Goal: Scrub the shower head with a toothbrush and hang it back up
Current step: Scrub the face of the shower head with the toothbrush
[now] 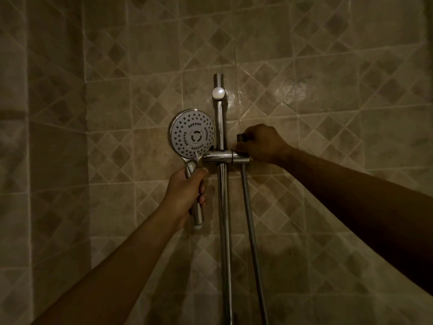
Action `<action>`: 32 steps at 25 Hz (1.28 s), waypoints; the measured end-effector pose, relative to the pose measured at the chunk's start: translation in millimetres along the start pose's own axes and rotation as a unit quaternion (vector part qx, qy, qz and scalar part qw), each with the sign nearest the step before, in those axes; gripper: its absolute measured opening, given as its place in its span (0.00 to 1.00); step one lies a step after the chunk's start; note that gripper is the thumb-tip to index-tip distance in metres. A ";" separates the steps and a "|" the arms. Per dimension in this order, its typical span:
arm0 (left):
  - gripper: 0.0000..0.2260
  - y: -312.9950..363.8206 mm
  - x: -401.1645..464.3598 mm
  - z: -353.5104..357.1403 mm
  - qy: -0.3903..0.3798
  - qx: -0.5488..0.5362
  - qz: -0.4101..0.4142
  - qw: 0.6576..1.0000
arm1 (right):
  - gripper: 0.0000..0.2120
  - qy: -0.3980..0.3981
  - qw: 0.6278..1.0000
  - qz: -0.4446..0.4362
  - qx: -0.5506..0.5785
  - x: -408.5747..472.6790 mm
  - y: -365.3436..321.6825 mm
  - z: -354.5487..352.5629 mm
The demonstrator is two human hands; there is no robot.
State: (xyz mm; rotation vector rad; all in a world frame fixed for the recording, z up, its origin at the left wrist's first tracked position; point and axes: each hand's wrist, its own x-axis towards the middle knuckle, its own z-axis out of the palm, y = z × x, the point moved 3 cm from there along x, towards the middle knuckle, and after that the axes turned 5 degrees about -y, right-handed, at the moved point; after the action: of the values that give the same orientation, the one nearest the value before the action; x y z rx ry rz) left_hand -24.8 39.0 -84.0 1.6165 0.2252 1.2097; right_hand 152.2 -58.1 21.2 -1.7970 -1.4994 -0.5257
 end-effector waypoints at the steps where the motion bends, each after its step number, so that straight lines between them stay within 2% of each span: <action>1: 0.09 0.0 -0.1 0.8 0.001 0.001 0.000 1.000 | 0.17 -0.004 1.000 -0.005 -0.002 -0.2 0.1 1.3; 8: 0.08 -3.3 5.4 1.2 0.014 0.007 -0.013 1.000 | 0.17 -0.026 1.000 -0.004 -0.010 -1.1 -0.4 -3.0; 15: 0.08 -8.6 7.4 -1.6 0.016 0.005 -0.011 1.000 | 0.13 -0.004 0.998 0.007 0.056 -3.2 -0.2 -2.7; 18: 0.09 -10.7 9.1 -5.4 0.020 0.008 -0.010 1.000 | 0.13 -0.027 0.996 0.001 0.080 -7.3 4.9 -0.9; 23: 0.09 -8.8 7.0 -1.4 0.014 0.004 -0.012 1.000 | 0.18 -0.075 0.996 -0.001 0.055 -11.1 10.4 2.2; 25: 0.09 -8.4 6.4 0.4 0.011 0.009 -0.017 1.000 | 0.17 -0.073 0.996 -0.005 0.058 -12.0 9.6 1.8; 29: 0.09 -6.6 5.1 1.0 0.012 0.010 -0.018 1.000 | 0.12 -0.056 0.989 0.043 0.127 -8.5 12.9 2.4; 32: 0.09 -3.6 0.4 0.8 0.007 0.005 -0.018 1.000 | 0.14 -0.039 0.976 0.086 0.198 -7.7 15.8 5.3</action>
State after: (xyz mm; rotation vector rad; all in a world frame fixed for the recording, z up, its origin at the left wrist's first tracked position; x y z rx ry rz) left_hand -22.5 40.3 -86.6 1.6054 0.2684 1.1948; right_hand 164.9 -60.2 8.1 -1.6228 -1.3698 -0.0619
